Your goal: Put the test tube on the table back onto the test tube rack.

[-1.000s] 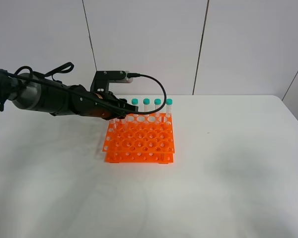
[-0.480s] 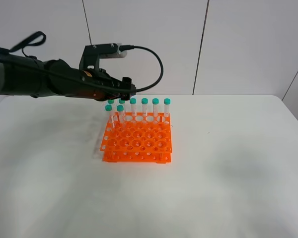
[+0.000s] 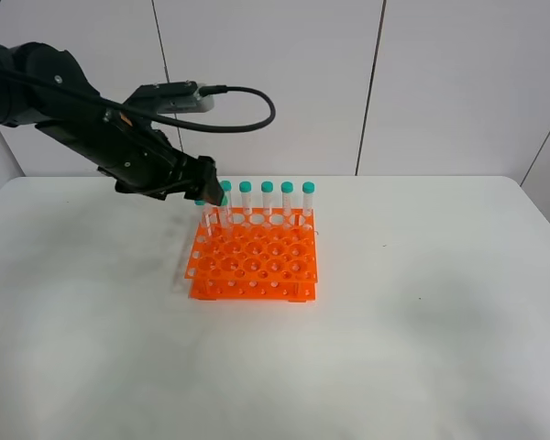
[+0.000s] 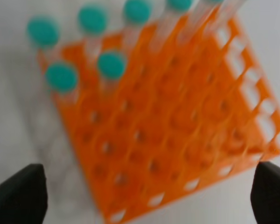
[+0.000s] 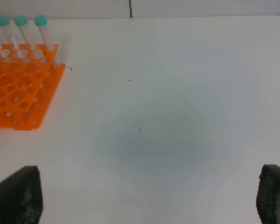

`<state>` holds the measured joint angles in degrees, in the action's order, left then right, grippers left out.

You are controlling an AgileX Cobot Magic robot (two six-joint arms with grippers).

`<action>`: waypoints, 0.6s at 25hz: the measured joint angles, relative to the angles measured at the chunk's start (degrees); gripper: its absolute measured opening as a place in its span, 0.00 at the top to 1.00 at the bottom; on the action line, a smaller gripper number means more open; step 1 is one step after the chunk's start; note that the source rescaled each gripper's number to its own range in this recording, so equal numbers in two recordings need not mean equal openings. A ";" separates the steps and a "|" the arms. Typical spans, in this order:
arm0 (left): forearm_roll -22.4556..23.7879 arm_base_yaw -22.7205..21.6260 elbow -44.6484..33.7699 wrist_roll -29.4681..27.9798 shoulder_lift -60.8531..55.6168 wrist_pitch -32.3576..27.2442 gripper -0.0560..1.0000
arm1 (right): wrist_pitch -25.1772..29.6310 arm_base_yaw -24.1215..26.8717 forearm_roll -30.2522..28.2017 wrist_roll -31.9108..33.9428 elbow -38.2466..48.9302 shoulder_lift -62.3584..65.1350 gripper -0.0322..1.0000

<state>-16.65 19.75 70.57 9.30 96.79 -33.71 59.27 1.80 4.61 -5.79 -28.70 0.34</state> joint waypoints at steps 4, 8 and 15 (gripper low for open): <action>1.16 -5.29 -0.01 -1.30 0.00 -5.46 0.06 | 0.00 0.00 0.00 0.00 0.00 0.00 0.00; 6.20 -10.98 -0.01 -4.05 0.00 -11.83 0.06 | 0.00 0.00 0.00 0.00 0.00 0.00 0.00; 14.94 -18.11 -0.01 -9.30 -1.75 -23.93 0.06 | 0.00 0.00 0.00 0.00 0.00 0.00 0.00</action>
<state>-1.71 1.64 70.57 0.00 95.04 -57.63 59.27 1.80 4.61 -5.79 -28.70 0.34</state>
